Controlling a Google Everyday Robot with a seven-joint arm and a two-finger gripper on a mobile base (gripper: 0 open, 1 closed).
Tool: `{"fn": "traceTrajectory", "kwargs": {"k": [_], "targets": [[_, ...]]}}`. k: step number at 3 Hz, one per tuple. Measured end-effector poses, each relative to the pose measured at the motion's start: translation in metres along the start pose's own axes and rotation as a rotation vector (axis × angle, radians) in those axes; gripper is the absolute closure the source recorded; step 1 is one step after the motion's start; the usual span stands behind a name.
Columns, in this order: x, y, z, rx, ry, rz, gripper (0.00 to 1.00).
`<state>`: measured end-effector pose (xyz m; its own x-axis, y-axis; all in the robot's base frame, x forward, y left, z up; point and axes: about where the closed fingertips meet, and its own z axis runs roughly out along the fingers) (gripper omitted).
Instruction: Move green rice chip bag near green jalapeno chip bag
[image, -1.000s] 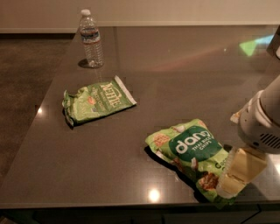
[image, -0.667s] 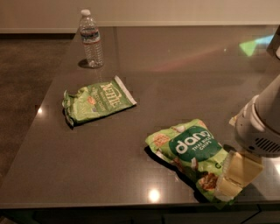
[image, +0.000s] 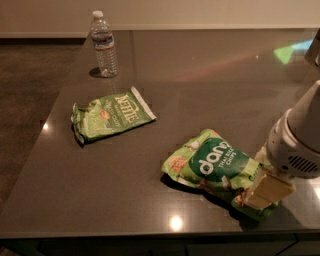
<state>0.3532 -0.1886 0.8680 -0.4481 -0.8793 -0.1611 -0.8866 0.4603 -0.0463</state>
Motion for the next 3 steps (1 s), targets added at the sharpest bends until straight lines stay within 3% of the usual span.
{"fn": "traceTrajectory", "kwargs": {"k": [2,3], "targets": [[-0.023,-0.012,-0.021,0.0,-0.007,-0.03,0.87],[-0.058,-0.03,-0.037,0.003,-0.079,-0.054,1.0]]}}
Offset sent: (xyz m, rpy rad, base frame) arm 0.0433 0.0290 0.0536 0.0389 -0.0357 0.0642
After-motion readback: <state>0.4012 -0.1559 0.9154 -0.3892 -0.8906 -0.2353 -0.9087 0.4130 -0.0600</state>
